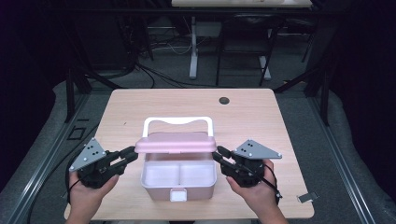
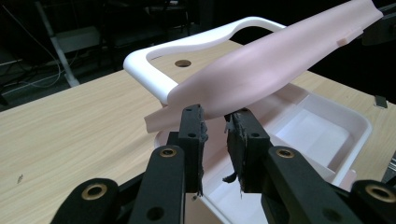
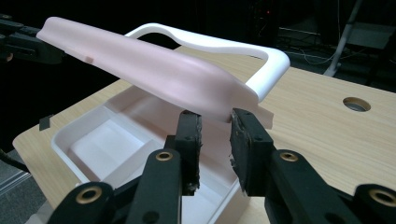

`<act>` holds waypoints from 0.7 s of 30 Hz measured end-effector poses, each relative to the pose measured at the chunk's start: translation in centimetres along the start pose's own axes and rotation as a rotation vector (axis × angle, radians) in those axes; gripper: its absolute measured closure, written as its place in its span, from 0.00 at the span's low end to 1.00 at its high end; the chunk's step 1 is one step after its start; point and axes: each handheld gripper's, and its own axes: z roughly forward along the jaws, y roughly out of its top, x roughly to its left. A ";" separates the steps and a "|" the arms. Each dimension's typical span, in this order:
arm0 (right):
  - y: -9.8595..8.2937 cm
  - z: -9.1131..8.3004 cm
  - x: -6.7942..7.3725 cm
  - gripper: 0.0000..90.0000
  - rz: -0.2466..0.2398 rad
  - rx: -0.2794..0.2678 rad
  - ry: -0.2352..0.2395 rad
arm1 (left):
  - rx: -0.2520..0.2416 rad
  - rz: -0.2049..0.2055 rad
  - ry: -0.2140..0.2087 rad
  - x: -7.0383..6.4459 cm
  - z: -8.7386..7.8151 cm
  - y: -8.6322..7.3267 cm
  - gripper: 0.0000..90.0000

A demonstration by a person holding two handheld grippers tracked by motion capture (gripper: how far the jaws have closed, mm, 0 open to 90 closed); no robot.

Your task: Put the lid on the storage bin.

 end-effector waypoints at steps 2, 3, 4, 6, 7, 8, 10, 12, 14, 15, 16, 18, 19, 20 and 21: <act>-0.1 -0.1 0.0 0.81 -0.001 -0.001 0.004 | 0.004 -0.003 -0.006 0.0 -0.1 -0.1 0.84; -0.1 -0.1 0.0 0.81 0.003 -0.001 0.007 | 0.004 0.001 -0.005 0.0 -0.1 -0.1 0.84; -0.2 -0.2 0.1 0.81 0.006 -0.001 0.011 | 0.005 0.003 -0.003 -0.1 -0.1 -0.2 0.84; -0.3 -0.4 0.1 0.81 0.009 0.001 0.010 | 0.011 0.003 -0.002 -0.2 -0.2 -0.2 0.84; -0.3 -0.5 0.1 0.81 0.007 0.002 0.010 | 0.009 0.007 -0.001 -0.2 -0.2 -0.3 0.84; -0.3 -0.5 0.1 0.81 0.007 0.002 0.010 | 0.009 0.007 -0.001 -0.2 -0.2 -0.3 0.84; -0.5 -0.9 0.2 0.81 0.006 0.003 0.014 | 0.013 0.006 0.000 -0.1 -0.4 -0.5 0.84; -0.7 -1.1 0.2 0.81 0.009 0.007 0.014 | 0.019 0.003 0.002 -0.2 -0.6 -0.7 0.84; -0.9 -1.3 0.2 0.82 0.017 0.003 0.017 | 0.030 0.006 0.003 -0.3 -0.6 -1.0 0.84; -1.0 -1.5 0.2 0.82 0.018 0.012 0.008 | 0.040 0.009 -0.001 -0.4 -0.6 -1.1 0.84; -1.1 -1.6 0.0 0.82 0.025 0.006 0.035 | 0.043 0.012 -0.002 -0.4 -0.6 -1.3 0.84; -1.2 -1.7 0.0 0.82 0.033 0.004 0.024 | 0.055 0.008 -0.004 -0.5 -0.5 -1.7 0.84; -1.3 -1.8 -0.1 0.82 0.033 0.012 0.022 | 0.062 0.008 -0.004 -0.5 -0.5 -1.9 0.84; -1.3 -1.8 -0.1 0.82 0.038 0.007 0.025 | 0.068 0.007 -0.006 -0.5 -0.4 -2.2 0.84; -1.3 -1.8 -0.1 0.82 0.038 0.007 0.025 | 0.068 0.007 -0.006 -0.5 -0.4 -2.2 0.83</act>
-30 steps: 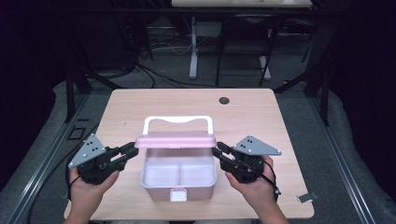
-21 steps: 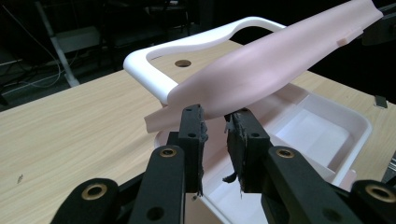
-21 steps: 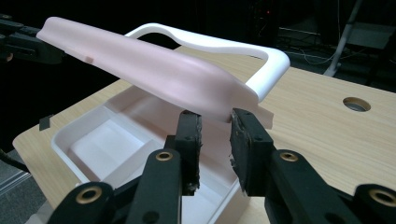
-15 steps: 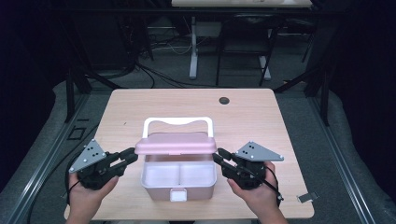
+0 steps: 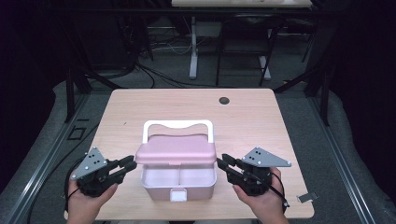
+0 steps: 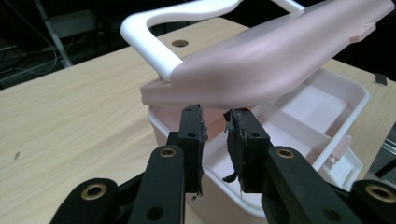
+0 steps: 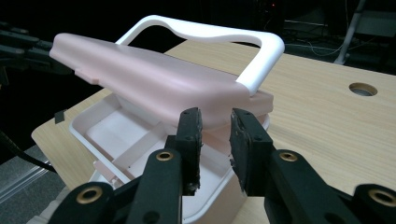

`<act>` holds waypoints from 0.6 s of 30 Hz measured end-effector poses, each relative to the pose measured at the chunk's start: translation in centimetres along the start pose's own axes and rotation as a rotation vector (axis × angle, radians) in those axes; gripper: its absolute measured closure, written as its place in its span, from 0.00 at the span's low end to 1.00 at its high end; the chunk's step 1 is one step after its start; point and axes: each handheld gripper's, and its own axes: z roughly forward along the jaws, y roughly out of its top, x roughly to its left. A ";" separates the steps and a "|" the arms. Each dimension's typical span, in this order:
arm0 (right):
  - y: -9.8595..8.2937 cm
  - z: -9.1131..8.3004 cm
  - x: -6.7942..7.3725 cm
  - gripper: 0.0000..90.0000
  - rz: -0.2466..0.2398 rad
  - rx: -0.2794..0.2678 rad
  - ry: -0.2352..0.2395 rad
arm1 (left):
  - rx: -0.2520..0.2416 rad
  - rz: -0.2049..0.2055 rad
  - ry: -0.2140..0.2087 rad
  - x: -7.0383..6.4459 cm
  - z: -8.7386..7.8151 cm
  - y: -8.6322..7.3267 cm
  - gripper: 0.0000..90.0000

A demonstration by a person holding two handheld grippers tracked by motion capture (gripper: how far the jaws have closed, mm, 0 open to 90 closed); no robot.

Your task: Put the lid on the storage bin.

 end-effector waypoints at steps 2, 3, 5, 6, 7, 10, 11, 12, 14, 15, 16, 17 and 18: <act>-0.1 0.0 -0.1 0.82 0.005 0.006 0.000 | 0.002 -0.006 -0.002 0.0 0.0 -0.2 0.84; -0.1 0.1 -0.1 0.82 0.007 0.001 0.001 | 0.008 -0.003 -0.001 0.0 0.0 -0.4 0.83; -0.2 0.2 -0.2 0.82 0.009 0.004 -0.003 | 0.022 -0.004 0.001 0.0 -0.1 -0.8 0.83; -0.3 0.2 -0.3 0.82 0.010 0.011 -0.005 | 0.026 -0.005 0.004 0.0 -0.2 -1.0 0.83; -0.3 0.2 -0.3 0.82 0.008 0.014 -0.007 | 0.027 -0.007 0.009 0.1 -0.3 -1.2 0.83; -0.3 0.2 -0.5 0.82 0.013 0.013 -0.013 | 0.026 -0.023 0.016 0.5 -0.8 -1.7 0.82; -0.4 0.2 -0.5 0.82 0.016 0.011 -0.008 | 0.027 -0.028 0.018 0.6 -0.9 -1.8 0.82; -0.4 0.2 -0.5 0.82 0.018 0.011 -0.006 | 0.027 -0.037 0.021 0.8 -1.0 -1.9 0.82; -0.4 0.3 -0.6 0.82 0.018 0.012 -0.008 | 0.023 -0.046 0.028 1.1 -1.0 -1.9 0.82; -0.4 0.4 -0.6 0.82 0.018 0.007 -0.009 | 0.023 -0.049 0.029 1.2 -0.9 -1.9 0.82; -0.4 0.4 -0.6 0.82 0.018 0.008 -0.009 | 0.021 -0.048 0.031 1.3 -0.9 -1.9 0.82; -0.5 0.4 -0.6 0.82 0.016 0.014 -0.010 | 0.025 -0.049 0.031 1.3 -0.8 -1.9 0.81; -0.5 0.5 -0.7 0.82 0.015 0.014 -0.017 | 0.026 -0.049 0.032 1.4 -0.8 -1.9 0.81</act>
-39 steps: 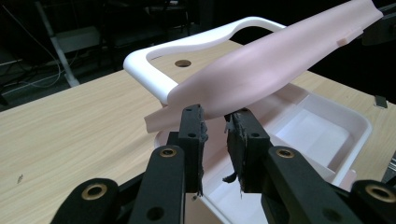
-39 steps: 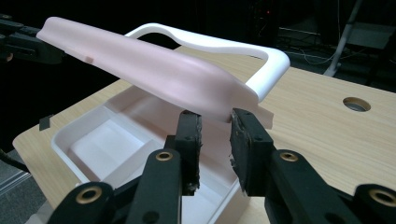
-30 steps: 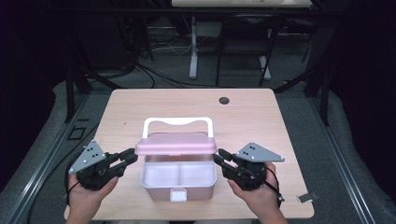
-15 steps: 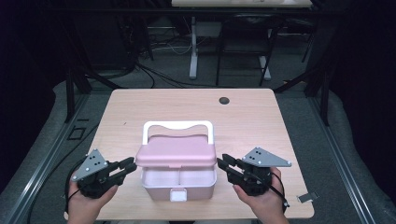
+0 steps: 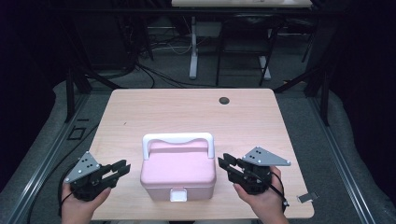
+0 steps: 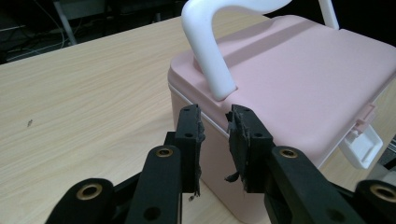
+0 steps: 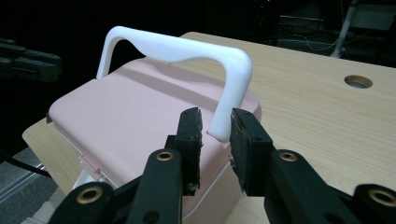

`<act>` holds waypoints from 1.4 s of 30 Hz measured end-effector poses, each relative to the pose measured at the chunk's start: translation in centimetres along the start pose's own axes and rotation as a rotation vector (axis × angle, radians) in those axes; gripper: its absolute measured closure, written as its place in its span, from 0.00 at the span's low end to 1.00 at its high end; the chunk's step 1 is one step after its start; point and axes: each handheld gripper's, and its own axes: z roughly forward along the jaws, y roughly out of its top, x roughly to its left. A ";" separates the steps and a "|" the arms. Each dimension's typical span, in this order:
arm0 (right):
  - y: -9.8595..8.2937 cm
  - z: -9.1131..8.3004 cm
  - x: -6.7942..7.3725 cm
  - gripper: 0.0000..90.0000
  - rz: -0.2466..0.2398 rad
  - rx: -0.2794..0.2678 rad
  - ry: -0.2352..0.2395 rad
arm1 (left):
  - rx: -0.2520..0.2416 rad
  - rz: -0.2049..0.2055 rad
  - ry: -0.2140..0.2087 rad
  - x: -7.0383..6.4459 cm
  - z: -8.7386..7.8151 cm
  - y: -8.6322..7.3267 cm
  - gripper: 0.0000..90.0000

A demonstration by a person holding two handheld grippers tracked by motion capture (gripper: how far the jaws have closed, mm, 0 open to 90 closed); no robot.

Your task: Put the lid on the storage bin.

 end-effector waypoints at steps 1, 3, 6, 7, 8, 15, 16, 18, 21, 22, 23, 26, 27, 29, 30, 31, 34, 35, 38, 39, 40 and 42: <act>-0.1 0.1 -0.1 0.82 -0.002 -0.006 -0.002 | -0.003 -0.002 0.003 0.1 0.0 0.0 0.80; -0.1 0.2 -0.2 0.81 -0.001 0.004 -0.012 | -0.002 -0.004 0.008 0.2 0.1 0.0 0.78; -0.2 0.4 -0.4 0.81 -0.002 0.003 -0.015 | -0.003 -0.016 0.013 0.6 0.1 0.1 0.76; -0.2 0.5 -0.5 0.81 0.000 -0.003 -0.023 | -0.008 -0.022 0.014 0.6 0.2 0.1 0.75; -0.2 0.5 -0.6 0.81 0.003 0.005 -0.014 | -0.008 -0.024 0.016 0.7 0.2 0.2 0.74; 0.5 1.0 -1.2 0.77 -0.004 -0.001 -0.052 | -0.017 -0.041 0.034 1.6 1.0 1.3 0.69; 0.7 1.1 -1.3 0.76 -0.005 -0.002 -0.061 | -0.012 -0.040 0.036 1.7 1.1 1.4 0.69; 0.9 1.4 -1.7 0.75 -0.001 0.001 -0.068 | -0.012 -0.041 0.047 2.0 1.5 1.6 0.68; 1.3 1.8 -2.4 0.74 0.018 0.006 -0.091 | -0.008 -0.055 0.050 2.6 2.0 2.0 0.67; 1.5 2.0 -2.7 0.74 0.025 0.007 -0.091 | -0.003 -0.055 0.050 2.8 2.2 2.1 0.65; 1.5 2.1 -3.0 0.74 0.029 0.006 -0.086 | 0.006 -0.061 0.052 3.1 2.3 2.2 0.65; 1.7 2.7 -3.7 0.72 0.047 0.006 -0.109 | 0.012 -0.073 0.053 3.6 2.7 2.3 0.64; 1.7 2.8 -3.8 0.72 0.045 0.008 -0.122 | 0.011 -0.076 0.060 3.9 2.8 2.3 0.63; 1.7 3.2 -4.2 0.70 0.042 0.000 -0.152 | 0.009 -0.089 0.067 4.4 2.9 2.1 0.63; 1.5 3.4 -4.4 0.69 0.047 -0.010 -0.148 | 0.004 -0.098 0.069 4.5 2.9 2.0 0.63; 1.4 3.5 -4.5 0.69 0.050 -0.011 -0.151 | 0.002 -0.101 0.072 4.7 2.9 1.8 0.63; 1.0 3.7 -4.8 0.69 0.036 -0.003 -0.176 | 0.009 -0.112 0.079 5.4 2.9 1.4 0.63; 0.8 3.7 -5.0 0.69 0.037 -0.005 -0.181 | 0.011 -0.118 0.080 5.5 2.9 1.3 0.63; 0.3 3.8 -5.3 0.69 0.041 -0.003 -0.192 | 0.012 -0.125 0.088 5.9 3.0 0.9 0.63; 0.2 3.8 -5.4 0.69 0.045 -0.005 -0.190 | 0.013 -0.125 0.088 6.1 3.1 0.7 0.62; 0.0 3.8 -5.5 0.69 0.046 -0.010 -0.194 | 0.010 -0.127 0.092 6.1 3.1 0.6 0.62; -0.3 3.9 -5.7 0.68 0.041 -0.014 -0.205 | 0.016 -0.120 0.093 6.3 3.3 0.2 0.61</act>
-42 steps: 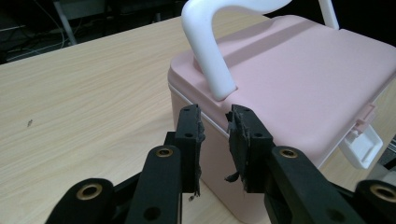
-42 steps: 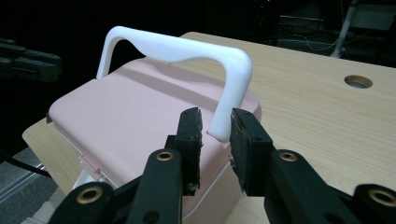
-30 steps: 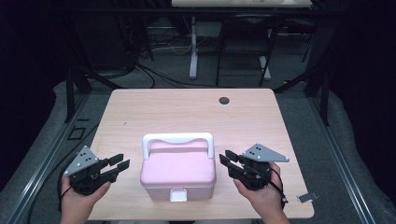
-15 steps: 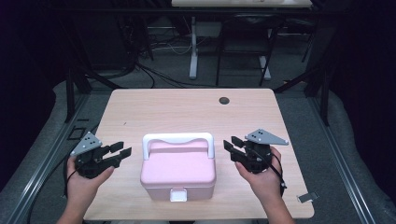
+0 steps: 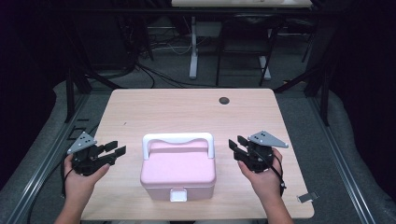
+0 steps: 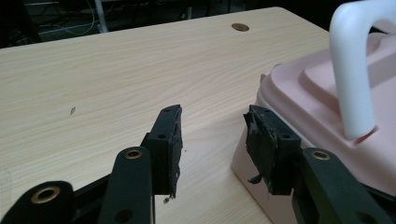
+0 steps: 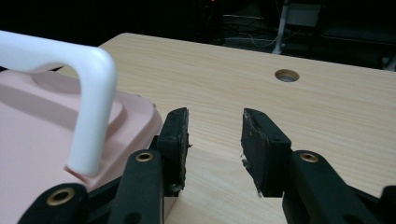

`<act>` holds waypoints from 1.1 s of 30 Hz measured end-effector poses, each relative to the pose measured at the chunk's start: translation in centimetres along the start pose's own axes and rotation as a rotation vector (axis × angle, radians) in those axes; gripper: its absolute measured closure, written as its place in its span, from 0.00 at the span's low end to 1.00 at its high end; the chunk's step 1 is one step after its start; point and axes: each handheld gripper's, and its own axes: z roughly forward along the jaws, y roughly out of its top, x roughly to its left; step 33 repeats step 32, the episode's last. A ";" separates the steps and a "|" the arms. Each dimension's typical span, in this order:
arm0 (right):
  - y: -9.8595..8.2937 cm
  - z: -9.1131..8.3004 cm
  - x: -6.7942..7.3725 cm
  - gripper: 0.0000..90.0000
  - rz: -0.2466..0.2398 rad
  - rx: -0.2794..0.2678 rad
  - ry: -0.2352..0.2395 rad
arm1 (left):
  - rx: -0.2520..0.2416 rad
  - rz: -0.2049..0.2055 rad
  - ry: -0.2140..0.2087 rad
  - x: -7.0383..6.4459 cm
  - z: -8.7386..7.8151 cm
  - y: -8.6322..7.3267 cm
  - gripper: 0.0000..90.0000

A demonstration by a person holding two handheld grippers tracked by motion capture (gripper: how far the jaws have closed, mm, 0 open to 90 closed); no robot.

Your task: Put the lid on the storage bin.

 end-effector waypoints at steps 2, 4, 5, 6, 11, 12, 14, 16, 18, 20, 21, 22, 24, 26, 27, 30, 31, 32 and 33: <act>-0.3 0.0 -0.2 0.68 0.001 0.004 -0.005 | 0.006 0.005 0.005 0.2 0.2 -0.3 0.60; -0.8 0.1 -0.5 0.68 0.005 0.010 -0.012 | 0.009 0.000 0.007 0.4 0.3 -0.6 0.59; -1.0 0.2 -0.6 0.68 0.005 0.013 -0.023 | 0.008 -0.002 0.009 0.5 0.4 -0.7 0.59; -1.3 0.3 -0.8 0.68 0.011 0.016 -0.023 | 0.010 0.000 0.011 0.7 0.5 -0.8 0.58; -2.5 0.9 -1.3 0.68 0.003 0.037 -0.058 | 0.022 -0.017 0.016 1.4 0.9 -1.6 0.58; -2.7 1.0 -1.4 0.67 0.000 0.044 -0.062 | 0.028 -0.016 0.017 1.5 1.0 -1.7 0.58; -3.1 1.2 -1.3 0.67 -0.006 0.050 -0.069 | 0.033 -0.015 0.015 1.6 1.2 -1.8 0.58; -3.4 1.3 -1.4 0.67 -0.009 0.050 -0.069 | 0.036 -0.021 0.016 1.6 1.4 -2.1 0.58; -3.6 1.5 -1.6 0.66 -0.003 0.057 -0.066 | 0.039 -0.025 0.009 1.6 1.6 -2.4 0.58; -3.8 1.6 -1.6 0.65 0.004 0.065 -0.062 | 0.048 -0.022 0.009 1.6 1.8 -2.6 0.57; -3.9 1.7 -1.6 0.64 0.003 0.067 -0.064 | 0.054 -0.020 0.010 1.6 1.9 -2.7 0.57; -4.0 1.8 -1.6 0.63 0.004 0.072 -0.065 | 0.056 -0.020 0.013 1.6 2.0 -2.8 0.56; -4.1 2.0 -1.6 0.63 -0.003 0.075 -0.067 | 0.067 -0.012 0.020 1.6 2.3 -2.9 0.56; -4.3 2.2 -1.7 0.63 -0.008 0.083 -0.071 | 0.074 -0.011 0.018 1.6 2.5 -3.0 0.55; -4.4 2.3 -1.7 0.63 -0.006 0.085 -0.070 | 0.076 -0.008 0.023 1.6 2.5 -3.0 0.55; -4.5 2.3 -1.9 0.61 -0.005 0.085 -0.078 | 0.069 -0.013 0.014 1.6 2.6 -2.9 0.53; -4.5 2.3 -1.9 0.61 -0.007 0.085 -0.075 | 0.065 -0.019 0.008 1.6 2.6 -2.9 0.53; -4.5 2.3 -2.0 0.60 -0.006 0.084 -0.077 | 0.059 -0.022 0.002 1.6 2.6 -2.9 0.53; -4.5 2.3 -2.0 0.60 -0.006 0.084 -0.077 | 0.059 -0.022 0.002 1.6 2.6 -2.9 0.53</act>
